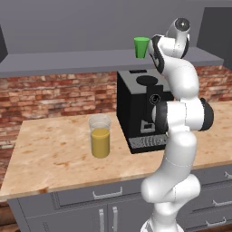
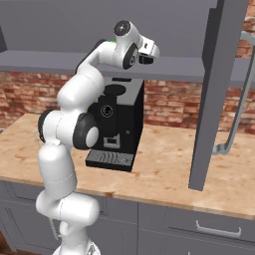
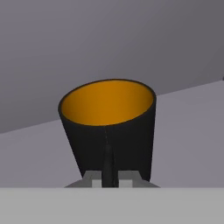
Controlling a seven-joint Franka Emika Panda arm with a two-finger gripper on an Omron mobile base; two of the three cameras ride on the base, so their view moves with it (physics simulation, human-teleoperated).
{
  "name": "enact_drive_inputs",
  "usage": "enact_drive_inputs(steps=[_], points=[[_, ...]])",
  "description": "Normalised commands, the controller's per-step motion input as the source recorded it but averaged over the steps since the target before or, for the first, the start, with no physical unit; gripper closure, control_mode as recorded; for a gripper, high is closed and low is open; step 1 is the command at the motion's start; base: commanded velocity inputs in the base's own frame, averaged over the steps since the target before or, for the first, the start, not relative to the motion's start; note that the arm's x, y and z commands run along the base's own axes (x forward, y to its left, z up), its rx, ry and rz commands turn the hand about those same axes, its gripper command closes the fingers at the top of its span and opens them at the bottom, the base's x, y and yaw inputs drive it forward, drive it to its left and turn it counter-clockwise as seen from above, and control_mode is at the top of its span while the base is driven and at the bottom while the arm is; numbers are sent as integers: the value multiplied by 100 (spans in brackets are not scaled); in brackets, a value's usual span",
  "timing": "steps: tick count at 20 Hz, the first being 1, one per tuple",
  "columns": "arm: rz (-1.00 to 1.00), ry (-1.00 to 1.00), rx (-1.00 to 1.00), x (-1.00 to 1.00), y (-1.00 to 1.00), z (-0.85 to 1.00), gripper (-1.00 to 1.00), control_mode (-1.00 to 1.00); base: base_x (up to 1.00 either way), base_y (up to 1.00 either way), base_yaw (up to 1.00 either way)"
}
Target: There is a tray on the dining counter. Grab the cup, mug, and pitcher and place them on the tray. The pitcher may be placed next to the tray if it cannot fit the tray.
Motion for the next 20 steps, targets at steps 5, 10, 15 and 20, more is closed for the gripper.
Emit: enact_drive_inputs(steps=[5, 10, 15, 20], points=[[0, 0, 0, 0, 0, 0, 100, -100, 0, 0, 0], [0, 0, 0, -5, 0, 0, 100, -100, 0, 0, 0], [0, -10, 0, -23, -1, 0, 100, -100, 0, 0, 0], [0, -14, 0, -62, 0, 0, 100, -100, 0, 0, 0]])
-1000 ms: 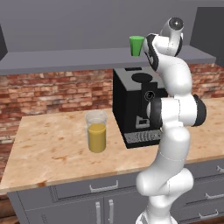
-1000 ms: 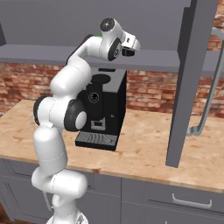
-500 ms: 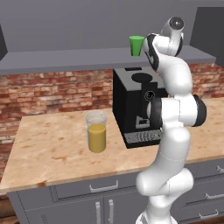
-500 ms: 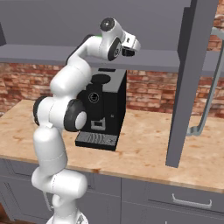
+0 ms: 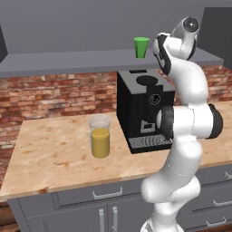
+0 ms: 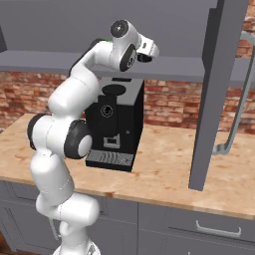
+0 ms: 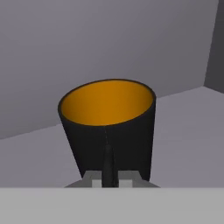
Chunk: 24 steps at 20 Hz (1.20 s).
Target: There is a tray on the dining counter. Grab the cup, mug, and pitcher and place them on the tray. The pitcher may be placed next to the tray if it cannot fit the tray.
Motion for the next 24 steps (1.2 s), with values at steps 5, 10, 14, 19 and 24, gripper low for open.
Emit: enact_drive_inputs(steps=[5, 10, 14, 19, 24], points=[[0, -5, 0, -100, 0, 0, 100, -100, 0, 0, 0], [0, 0, -1, -100, 2, 0, 100, -100, 0, 0, 0], [1, 11, 0, -97, 8, 10, 100, -100, 0, 0, 0], [0, 13, 0, -92, 31, 9, 100, -100, 0, 0, 0], [0, 5, 1, -82, 40, 0, 100, -100, 0, 0, 0]])
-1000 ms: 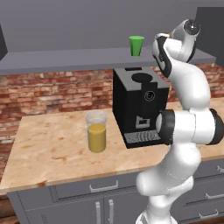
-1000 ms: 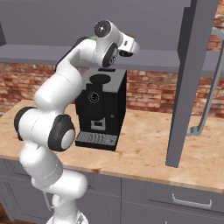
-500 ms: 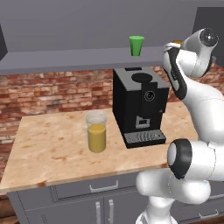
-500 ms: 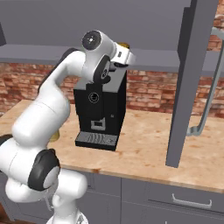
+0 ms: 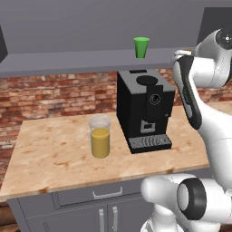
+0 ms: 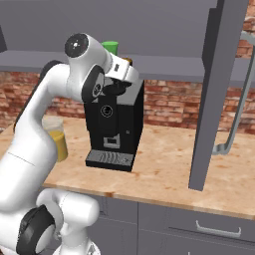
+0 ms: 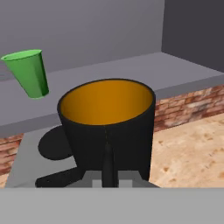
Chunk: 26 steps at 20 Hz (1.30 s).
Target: There is a tray on the dining counter. Grab the cup, mug, and pitcher and place them on the tray. The pitcher may be placed next to the tray if it cannot fit the tray.
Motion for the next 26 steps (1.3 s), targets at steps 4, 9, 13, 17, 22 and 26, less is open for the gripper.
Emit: enact_drive_inputs(steps=[4, 9, 13, 17, 22, 26], points=[[1, 0, 0, -68, 51, 0, 100, -100, 0, 0, 0], [3, 2, 0, -44, 44, 0, 100, -100, 0, 0, 0], [5, 2, 0, -29, 15, 0, 100, -100, 0, 0, 0], [8, 1, 0, -37, 10, 0, 100, -100, 0, 0, 0], [12, 1, 0, -55, 24, -2, 100, -100, 0, 0, 0], [11, 3, 0, -61, 29, -1, 100, -100, 0, 0, 0]])
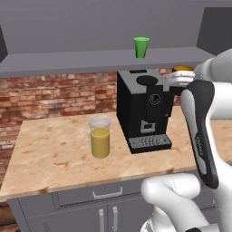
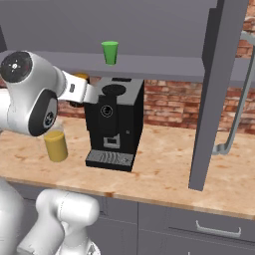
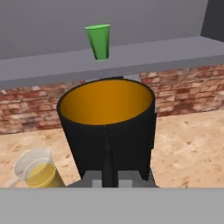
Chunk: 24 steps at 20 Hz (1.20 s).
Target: There is a tray on the dining counter. Grab the cup, mug, and pitcher and place them on the tray. The pitcher may be placed next to the tray if it cannot fit the tray.
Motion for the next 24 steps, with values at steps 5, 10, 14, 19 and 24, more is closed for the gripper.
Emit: enact_drive_inputs(steps=[5, 10, 14, 19, 24], points=[[4, 1, 0, -48, 25, 0, 100, -100, 0, 0, 0], [0, 1, -1, -14, 3, 0, 100, 100, -29, -1, -1], [0, 0, 0, 0, 0, 0, 100, 100, -90, -26, -17], [0, 0, 0, 0, 0, 0, 100, 100, -100, -15, -43], [0, 0, 0, 0, 0, 0, 100, 100, -69, 0, -76]])
